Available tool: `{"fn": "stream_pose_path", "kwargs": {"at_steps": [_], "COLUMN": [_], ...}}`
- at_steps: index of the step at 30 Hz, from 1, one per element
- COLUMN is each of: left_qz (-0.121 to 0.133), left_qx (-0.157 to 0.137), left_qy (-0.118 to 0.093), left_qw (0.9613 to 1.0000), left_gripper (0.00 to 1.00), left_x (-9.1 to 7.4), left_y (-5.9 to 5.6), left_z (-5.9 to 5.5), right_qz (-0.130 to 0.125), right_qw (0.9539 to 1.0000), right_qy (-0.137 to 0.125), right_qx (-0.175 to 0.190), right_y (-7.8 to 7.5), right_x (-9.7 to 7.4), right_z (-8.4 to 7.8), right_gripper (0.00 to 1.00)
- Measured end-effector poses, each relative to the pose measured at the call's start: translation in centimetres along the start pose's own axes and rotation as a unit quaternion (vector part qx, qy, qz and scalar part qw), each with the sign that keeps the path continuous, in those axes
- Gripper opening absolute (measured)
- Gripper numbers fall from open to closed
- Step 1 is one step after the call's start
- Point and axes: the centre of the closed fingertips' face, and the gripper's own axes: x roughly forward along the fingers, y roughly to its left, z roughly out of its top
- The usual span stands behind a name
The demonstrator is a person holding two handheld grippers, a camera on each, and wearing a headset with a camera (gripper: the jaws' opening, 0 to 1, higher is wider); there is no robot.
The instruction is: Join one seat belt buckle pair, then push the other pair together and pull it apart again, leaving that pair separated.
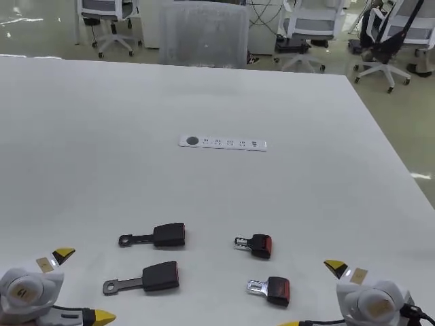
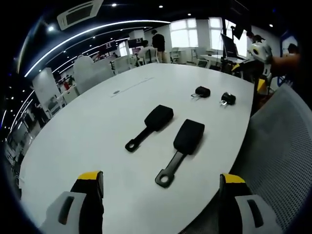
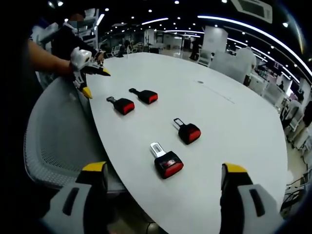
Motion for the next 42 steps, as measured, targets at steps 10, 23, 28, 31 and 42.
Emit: {"fn": "stream_pose_path", "kwargs": {"at_steps": [10, 23, 28, 31, 42], "left_qz": [-0.008, 0.0, 0.001, 0.0, -0.016], "left_qx": [0.002, -0.008, -0.012, -0.01, 0.023], "left_qy": [-0.001, -0.014, -0.014, -0.013, 0.0], "left_qw": [1.0, 0.9999, 0.9998, 0.9999, 0.9996], "left_gripper": [1.0, 1.0, 1.0, 1.0, 0.96], "left_x": [0.2, -0.1, 0.0, 0.0, -0.1], "left_y": [-0.4, -0.3, -0.2, -0.3, -1.3], "left_z": [0.1, 0.7, 0.6, 0.6, 0.9], "right_qz": [0.007, 0.011, 0.012, 0.013, 0.028], "right_qw": [0.9999, 0.9997, 0.9996, 0.9996, 0.9989], "right_qy": [-0.011, -0.003, -0.003, -0.003, 0.003], "right_qx": [-0.009, -0.019, -0.023, -0.024, -0.038], "right_y": [0.5, 0.6, 0.7, 0.6, 0.8], "right_x": [0.4, 1.0, 1.3, 1.5, 1.6], "right_z": [0.6, 0.7, 0.8, 0.8, 0.8], "right_gripper": [0.99, 0.98, 0.98, 0.97, 0.9]}}
